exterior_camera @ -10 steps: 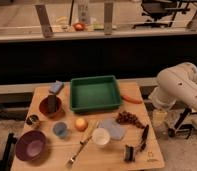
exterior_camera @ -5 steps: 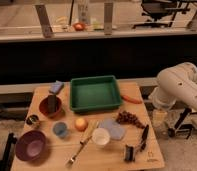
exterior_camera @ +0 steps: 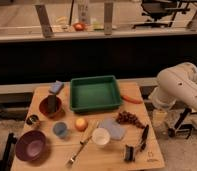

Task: Place grapes in plastic cup

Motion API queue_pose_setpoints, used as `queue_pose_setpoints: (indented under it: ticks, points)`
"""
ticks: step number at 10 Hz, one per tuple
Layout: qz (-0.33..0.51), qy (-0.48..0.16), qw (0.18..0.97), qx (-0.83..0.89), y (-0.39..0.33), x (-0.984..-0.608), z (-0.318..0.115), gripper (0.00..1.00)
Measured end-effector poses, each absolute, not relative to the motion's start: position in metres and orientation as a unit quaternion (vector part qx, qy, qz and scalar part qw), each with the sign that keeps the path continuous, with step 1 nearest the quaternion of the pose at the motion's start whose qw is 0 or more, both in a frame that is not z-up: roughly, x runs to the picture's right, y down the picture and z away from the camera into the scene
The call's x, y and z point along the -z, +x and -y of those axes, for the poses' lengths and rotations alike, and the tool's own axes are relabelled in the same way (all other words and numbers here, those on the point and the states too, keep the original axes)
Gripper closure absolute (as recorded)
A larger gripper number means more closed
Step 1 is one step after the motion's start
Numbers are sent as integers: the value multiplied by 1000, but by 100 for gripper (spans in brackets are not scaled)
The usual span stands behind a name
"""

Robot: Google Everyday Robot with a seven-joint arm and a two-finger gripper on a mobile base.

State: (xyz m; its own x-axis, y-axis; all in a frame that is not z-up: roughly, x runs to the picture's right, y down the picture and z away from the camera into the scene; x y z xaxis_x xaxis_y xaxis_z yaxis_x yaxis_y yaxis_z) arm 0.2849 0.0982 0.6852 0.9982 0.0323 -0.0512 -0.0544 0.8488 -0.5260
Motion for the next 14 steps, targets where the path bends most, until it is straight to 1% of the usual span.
queue_pose_setpoints:
  ticks: [3, 6, 14]
  points:
    - [-20, -274, 961, -21, 285, -686, -99, 20]
    - [-16, -273, 962, 7, 277, -705, -108, 20]
    - [-15, -273, 960, 64, 249, -723, -117, 20]
